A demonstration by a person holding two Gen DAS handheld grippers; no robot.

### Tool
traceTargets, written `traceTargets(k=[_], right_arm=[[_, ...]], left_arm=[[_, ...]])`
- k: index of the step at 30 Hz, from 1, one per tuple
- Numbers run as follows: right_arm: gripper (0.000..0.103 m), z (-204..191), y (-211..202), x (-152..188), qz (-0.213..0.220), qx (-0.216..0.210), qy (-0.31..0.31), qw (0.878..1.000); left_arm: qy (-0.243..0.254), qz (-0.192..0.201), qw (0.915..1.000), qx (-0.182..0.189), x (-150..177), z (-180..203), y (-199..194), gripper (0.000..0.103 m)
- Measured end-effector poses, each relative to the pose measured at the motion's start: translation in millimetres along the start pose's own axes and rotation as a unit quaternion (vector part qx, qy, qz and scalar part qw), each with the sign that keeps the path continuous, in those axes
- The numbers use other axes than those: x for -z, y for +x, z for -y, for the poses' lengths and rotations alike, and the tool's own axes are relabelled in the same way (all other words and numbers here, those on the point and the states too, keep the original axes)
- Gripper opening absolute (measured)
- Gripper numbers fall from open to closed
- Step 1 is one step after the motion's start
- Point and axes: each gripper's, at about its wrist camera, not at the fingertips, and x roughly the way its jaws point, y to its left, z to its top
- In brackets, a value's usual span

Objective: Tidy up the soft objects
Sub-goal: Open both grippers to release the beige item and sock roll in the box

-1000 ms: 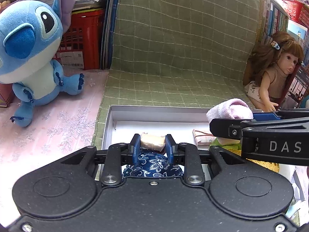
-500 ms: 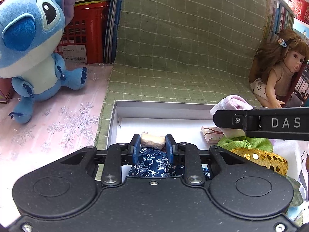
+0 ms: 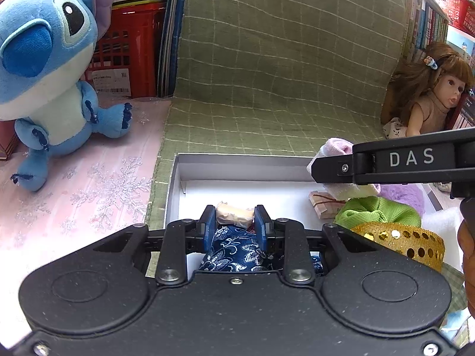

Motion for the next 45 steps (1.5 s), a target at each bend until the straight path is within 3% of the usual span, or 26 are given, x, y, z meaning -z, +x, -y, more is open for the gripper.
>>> traceTargets(k=[31,45], right_arm=[[0.060,-10,23,1,-0.028,-0.006,0.001,1.000],[0.069,-11,25,1,-0.026,-0.001,-0.002,1.000]], left_arm=[[0.020,0.003,0.9998,0.008,3,0,-1,0.027],[0.020,0.004,0.9998,0.009,3,0,0,0.028]])
